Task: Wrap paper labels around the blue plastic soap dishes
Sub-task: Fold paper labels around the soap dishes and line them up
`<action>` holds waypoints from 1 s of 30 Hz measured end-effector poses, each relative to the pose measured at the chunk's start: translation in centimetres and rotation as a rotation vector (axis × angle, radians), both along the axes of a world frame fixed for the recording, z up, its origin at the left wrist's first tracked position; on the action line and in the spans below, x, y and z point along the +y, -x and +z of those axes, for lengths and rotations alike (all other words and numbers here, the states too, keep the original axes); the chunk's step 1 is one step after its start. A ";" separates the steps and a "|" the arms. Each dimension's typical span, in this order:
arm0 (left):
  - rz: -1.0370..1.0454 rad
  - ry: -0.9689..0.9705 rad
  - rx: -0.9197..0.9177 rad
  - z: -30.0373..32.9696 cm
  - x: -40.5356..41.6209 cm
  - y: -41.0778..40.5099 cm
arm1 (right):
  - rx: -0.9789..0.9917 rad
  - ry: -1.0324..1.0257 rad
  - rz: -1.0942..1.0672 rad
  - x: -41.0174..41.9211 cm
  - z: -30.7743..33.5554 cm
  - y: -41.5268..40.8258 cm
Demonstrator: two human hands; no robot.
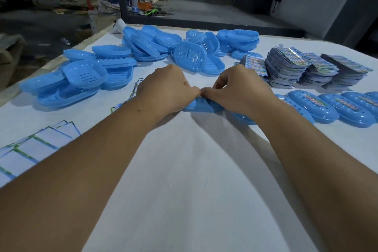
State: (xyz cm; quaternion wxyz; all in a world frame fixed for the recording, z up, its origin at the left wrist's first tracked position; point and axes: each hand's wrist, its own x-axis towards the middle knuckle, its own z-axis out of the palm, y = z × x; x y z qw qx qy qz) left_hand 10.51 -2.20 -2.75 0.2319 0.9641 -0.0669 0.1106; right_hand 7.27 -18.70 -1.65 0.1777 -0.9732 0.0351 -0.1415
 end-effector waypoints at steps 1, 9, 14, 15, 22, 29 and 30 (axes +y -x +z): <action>-0.003 -0.011 -0.004 0.0 0.1 -0.1 | 0.006 0.007 -0.008 -0.1 0.0 -0.1; -0.007 0.011 0.060 0.5 1.1 -0.1 | 0.033 -0.097 0.044 -1.5 0.1 -0.1; 0.017 0.200 -0.002 0.6 1.2 -0.1 | -0.095 -0.187 0.089 -2.1 0.3 -0.2; 0.017 0.205 -0.034 0.6 1.2 -0.2 | -0.098 -0.194 0.137 -2.0 0.3 -0.1; 0.009 0.192 -0.113 0.4 1.6 -0.7 | 0.068 -0.080 0.407 0.4 -0.1 1.2; 0.025 0.165 -0.109 0.2 1.6 -0.9 | 0.065 0.143 0.320 0.8 0.3 1.4; 0.026 0.159 -0.108 0.1 1.5 -0.9 | 0.058 0.159 0.297 0.7 0.3 1.4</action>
